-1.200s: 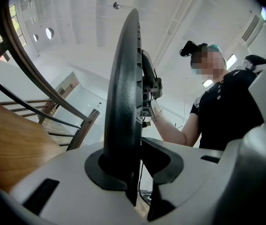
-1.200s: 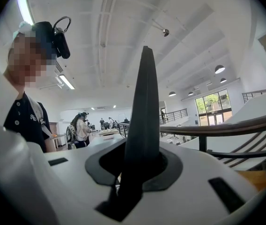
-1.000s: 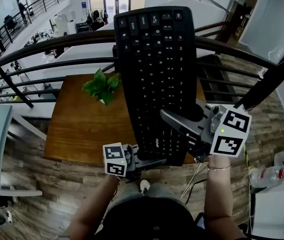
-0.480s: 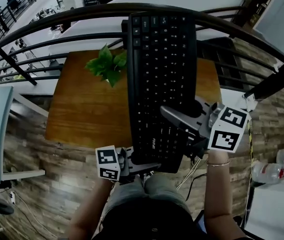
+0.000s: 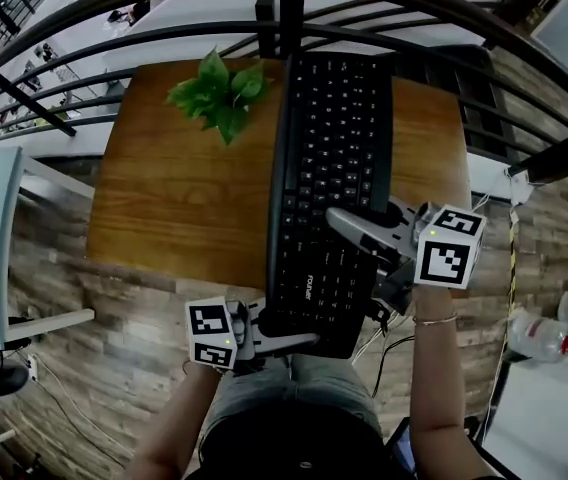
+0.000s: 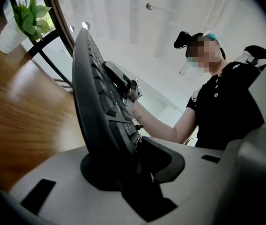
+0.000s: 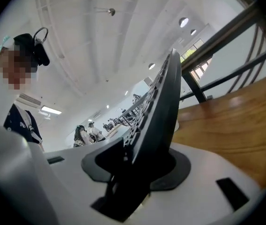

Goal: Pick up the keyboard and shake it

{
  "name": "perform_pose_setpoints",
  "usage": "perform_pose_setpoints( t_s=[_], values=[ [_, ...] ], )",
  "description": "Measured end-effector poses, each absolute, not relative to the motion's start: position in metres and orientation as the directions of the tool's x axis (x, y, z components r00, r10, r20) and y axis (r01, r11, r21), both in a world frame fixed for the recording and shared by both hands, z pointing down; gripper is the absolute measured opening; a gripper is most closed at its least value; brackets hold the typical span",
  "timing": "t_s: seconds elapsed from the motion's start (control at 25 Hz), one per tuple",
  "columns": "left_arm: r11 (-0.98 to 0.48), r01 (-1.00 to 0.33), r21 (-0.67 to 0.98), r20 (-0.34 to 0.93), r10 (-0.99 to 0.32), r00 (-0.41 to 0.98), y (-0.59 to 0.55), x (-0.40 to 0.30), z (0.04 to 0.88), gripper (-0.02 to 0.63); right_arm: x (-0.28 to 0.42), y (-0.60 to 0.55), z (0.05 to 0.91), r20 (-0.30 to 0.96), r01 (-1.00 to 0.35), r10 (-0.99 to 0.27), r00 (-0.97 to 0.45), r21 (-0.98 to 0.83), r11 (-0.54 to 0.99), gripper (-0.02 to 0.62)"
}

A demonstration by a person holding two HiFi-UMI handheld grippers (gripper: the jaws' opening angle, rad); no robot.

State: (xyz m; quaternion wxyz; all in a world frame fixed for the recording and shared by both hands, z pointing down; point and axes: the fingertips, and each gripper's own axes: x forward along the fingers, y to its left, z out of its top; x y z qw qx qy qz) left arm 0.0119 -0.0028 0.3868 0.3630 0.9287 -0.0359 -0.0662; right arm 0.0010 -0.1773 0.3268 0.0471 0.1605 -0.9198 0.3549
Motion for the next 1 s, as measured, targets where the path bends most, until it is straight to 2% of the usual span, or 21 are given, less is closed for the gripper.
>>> perform_pose_setpoints(
  t_s=[0.16,0.48,1.0],
  values=[
    [-0.677,-0.036,0.736,-0.071,-0.129,0.989,0.001,0.01,0.405,0.13,0.001,-0.181,0.366,0.229,-0.333,-0.243,-0.943,-0.694,0.638,0.175],
    [-0.531,-0.053,0.846,-0.033,-0.151,0.988,-0.008,0.0,0.452,0.137,-0.005,-0.199,0.459,0.378,-0.434,-0.217,-0.9,-0.742,0.51,0.239],
    [-0.372,-0.067,0.926,-0.006,-0.191,0.982,-0.016,0.001,0.475,0.143,0.001,-0.205,0.52,0.531,-0.554,-0.175,-0.829,-0.738,0.384,0.278]
  ],
)
